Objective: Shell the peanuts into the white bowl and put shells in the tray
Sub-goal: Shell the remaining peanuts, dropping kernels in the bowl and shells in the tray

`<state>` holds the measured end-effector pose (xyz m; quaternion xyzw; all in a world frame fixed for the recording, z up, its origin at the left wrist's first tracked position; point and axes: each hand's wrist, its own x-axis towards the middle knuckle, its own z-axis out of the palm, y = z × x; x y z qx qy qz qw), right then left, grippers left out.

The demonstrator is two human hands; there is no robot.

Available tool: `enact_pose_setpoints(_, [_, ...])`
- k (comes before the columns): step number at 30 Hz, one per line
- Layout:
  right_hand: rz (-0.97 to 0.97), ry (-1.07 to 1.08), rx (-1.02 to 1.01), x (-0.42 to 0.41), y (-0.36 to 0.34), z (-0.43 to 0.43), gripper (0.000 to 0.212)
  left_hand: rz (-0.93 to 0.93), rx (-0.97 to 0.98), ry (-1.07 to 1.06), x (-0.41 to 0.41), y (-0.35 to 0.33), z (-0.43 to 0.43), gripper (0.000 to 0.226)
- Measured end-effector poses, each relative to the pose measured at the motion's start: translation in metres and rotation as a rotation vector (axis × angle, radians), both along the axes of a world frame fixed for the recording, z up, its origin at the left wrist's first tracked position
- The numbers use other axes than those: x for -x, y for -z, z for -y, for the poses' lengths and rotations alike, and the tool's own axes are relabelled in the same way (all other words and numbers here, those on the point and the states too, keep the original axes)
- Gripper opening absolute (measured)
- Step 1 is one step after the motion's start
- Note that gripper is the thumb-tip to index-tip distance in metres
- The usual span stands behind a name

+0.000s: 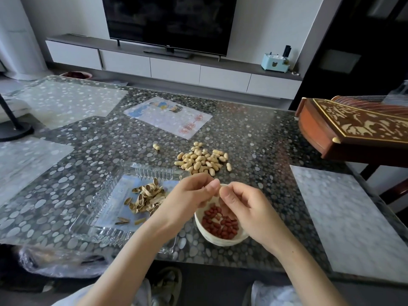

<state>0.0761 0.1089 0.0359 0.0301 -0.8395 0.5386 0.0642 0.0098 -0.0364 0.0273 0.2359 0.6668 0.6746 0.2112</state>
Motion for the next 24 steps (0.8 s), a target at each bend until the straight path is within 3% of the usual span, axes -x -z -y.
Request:
enact_pose_setpoints(5, [-0.054, 0.058, 0.022, 0.000, 0.005, 0.008, 0.038, 0.009, 0.010, -0.010, -0.010, -0.001, -0.011, 0.032])
enact_pose_setpoints(9, [-0.077, 0.094, 0.059, -0.001, 0.008, 0.014, 0.033, -0.100, 0.023, -0.085, -0.012, 0.001, -0.015, 0.049])
enact_pose_setpoints(18, [-0.243, 0.212, -0.076, -0.003, 0.011, 0.026, 0.032, -0.152, -0.033, -0.117, -0.020, 0.002, -0.019, 0.041])
enact_pose_setpoints(24, [-0.210, 0.291, 0.005, -0.001, 0.016, 0.024, 0.038, -0.189, 0.007, -0.117, -0.025, 0.002, -0.024, 0.040])
